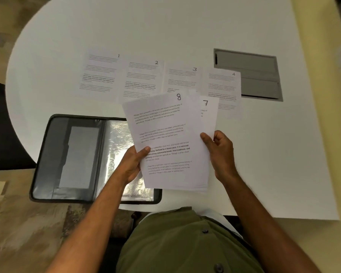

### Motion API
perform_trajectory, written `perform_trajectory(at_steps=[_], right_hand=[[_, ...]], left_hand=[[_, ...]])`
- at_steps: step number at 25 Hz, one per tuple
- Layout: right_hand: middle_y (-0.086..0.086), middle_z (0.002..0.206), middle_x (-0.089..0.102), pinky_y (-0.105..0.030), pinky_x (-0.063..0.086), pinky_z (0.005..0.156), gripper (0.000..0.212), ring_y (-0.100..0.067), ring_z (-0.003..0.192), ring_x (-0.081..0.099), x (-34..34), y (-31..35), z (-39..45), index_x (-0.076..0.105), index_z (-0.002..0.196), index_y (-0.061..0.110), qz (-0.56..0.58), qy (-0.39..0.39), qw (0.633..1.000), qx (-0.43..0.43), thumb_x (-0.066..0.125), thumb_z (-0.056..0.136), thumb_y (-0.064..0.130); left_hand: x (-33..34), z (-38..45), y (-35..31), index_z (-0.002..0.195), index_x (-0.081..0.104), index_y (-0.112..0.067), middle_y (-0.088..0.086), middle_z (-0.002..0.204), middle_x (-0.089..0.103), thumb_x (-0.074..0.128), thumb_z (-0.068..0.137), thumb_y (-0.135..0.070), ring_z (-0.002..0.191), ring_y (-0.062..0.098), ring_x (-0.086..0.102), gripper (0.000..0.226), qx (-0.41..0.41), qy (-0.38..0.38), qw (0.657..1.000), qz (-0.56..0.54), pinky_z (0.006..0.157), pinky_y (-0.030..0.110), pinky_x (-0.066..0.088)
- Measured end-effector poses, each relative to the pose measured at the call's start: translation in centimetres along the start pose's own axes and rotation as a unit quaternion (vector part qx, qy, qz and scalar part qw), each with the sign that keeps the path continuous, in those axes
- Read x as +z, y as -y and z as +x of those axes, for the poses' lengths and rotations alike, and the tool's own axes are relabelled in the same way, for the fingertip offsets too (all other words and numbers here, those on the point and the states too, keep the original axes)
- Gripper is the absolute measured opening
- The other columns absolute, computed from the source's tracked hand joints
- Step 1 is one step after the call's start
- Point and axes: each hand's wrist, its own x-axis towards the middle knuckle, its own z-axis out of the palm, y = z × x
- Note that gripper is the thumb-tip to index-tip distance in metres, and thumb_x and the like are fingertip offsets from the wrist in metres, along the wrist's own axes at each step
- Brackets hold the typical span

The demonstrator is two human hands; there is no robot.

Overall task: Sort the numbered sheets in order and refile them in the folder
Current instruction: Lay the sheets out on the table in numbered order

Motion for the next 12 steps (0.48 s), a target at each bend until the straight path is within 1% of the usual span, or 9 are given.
perform_trajectory(at_steps=[1, 2, 4, 5, 6, 8, 10, 11, 12], right_hand=[[-0.013, 0.091, 0.073, -0.044, 0.060, 0.077, 0.025, -0.019, 0.081, 0.068, -0.1, 0.2, -0.3, 0.061, 0.102, 0.010, -0.021, -0.011, 0.999, -0.024, 0.076, 0.093, 0.028], [-0.008, 0.088, 0.073, -0.040, 0.061, 0.075, 0.027, -0.014, 0.081, 0.070, -0.1, 0.7, -0.6, 0.059, 0.114, 0.016, -0.035, -0.017, 0.998, -0.049, 0.075, 0.094, 0.023], [0.001, 0.083, 0.068, -0.020, 0.055, 0.068, 0.052, -0.002, 0.073, 0.066, -0.1, 1.4, -1.3, 0.044, 0.140, 0.024, -0.063, -0.017, 0.993, -0.102, 0.071, 0.096, 0.016], [0.002, 0.087, 0.067, -0.014, 0.053, 0.068, 0.060, -0.001, 0.075, 0.064, -0.2, 1.6, -1.5, 0.037, 0.147, 0.025, -0.074, -0.015, 0.989, -0.128, 0.069, 0.098, 0.015], [0.001, 0.100, 0.067, -0.012, 0.053, 0.074, 0.060, -0.001, 0.086, 0.064, -0.3, 1.6, -1.5, 0.037, 0.150, 0.026, -0.085, -0.010, 0.985, -0.146, 0.067, 0.099, 0.015], [0.009, 0.129, 0.061, -0.007, 0.049, 0.087, 0.049, -0.001, 0.111, 0.058, -0.4, 2.2, -1.3, 0.049, 0.146, 0.027, -0.108, -0.001, 0.983, -0.147, 0.065, 0.100, 0.019], [0.023, 0.129, 0.060, -0.003, 0.046, 0.088, 0.037, 0.010, 0.113, 0.056, -0.6, 2.8, -0.8, 0.061, 0.137, 0.029, -0.081, 0.027, 0.991, -0.101, 0.065, 0.100, 0.026], [0.025, 0.125, 0.064, -0.005, 0.048, 0.087, 0.032, 0.011, 0.112, 0.060, -0.8, 2.9, -0.5, 0.065, 0.132, 0.031, -0.047, 0.051, 0.995, -0.072, 0.066, 0.100, 0.027], [0.022, 0.119, 0.069, -0.011, 0.052, 0.087, 0.026, 0.006, 0.110, 0.065, -1.0, 3.1, -0.2, 0.069, 0.125, 0.032, -0.016, 0.075, 0.996, -0.048, 0.067, 0.099, 0.028]], left_hand=[[-0.1, -0.1, -0.1, 0.135, 0.060, -0.008, 0.016, 0.127, 0.070, 0.086, 0.078, -0.031, 0.117, 0.035, 0.068, 0.066, -0.002, 0.007, 1.000, -0.008, 0.088, 0.042, 0.061], [-0.1, -0.2, -0.2, 0.134, 0.060, -0.007, 0.017, 0.127, 0.070, 0.089, 0.076, -0.033, 0.116, 0.035, 0.068, 0.070, -0.003, 0.017, 1.000, -0.016, 0.088, 0.041, 0.061], [-0.1, -0.2, -0.2, 0.135, 0.059, -0.007, 0.018, 0.129, 0.069, 0.080, 0.087, -0.025, 0.117, 0.035, 0.068, 0.055, -0.003, 0.037, 0.999, -0.027, 0.091, 0.044, 0.060], [0.0, -0.2, -0.2, 0.135, 0.059, -0.007, 0.019, 0.131, 0.068, 0.071, 0.093, -0.018, 0.117, 0.035, 0.067, 0.046, -0.003, 0.044, 0.998, -0.032, 0.094, 0.046, 0.059], [0.1, -0.2, -0.2, 0.136, 0.058, -0.007, 0.020, 0.132, 0.067, 0.065, 0.095, -0.013, 0.119, 0.036, 0.066, 0.042, -0.004, 0.048, 0.998, -0.036, 0.096, 0.048, 0.058], [0.0, -0.1, -0.4, 0.139, 0.055, -0.006, 0.021, 0.135, 0.064, 0.065, 0.096, -0.011, 0.122, 0.038, 0.064, 0.044, -0.003, 0.056, 0.998, -0.042, 0.100, 0.051, 0.055], [0.1, -0.3, -0.8, 0.142, 0.053, -0.005, 0.022, 0.138, 0.062, 0.073, 0.090, -0.015, 0.126, 0.040, 0.061, 0.057, -0.004, 0.068, 0.996, -0.050, 0.103, 0.054, 0.052], [0.2, -0.4, -1.0, 0.144, 0.051, -0.005, 0.023, 0.139, 0.061, 0.078, 0.085, -0.018, 0.128, 0.042, 0.059, 0.065, -0.005, 0.074, 0.996, -0.052, 0.104, 0.055, 0.051], [0.3, -0.4, -1.1, 0.144, 0.051, -0.005, 0.024, 0.140, 0.060, 0.083, 0.082, -0.020, 0.128, 0.042, 0.058, 0.072, -0.006, 0.081, 0.995, -0.053, 0.104, 0.057, 0.049]])
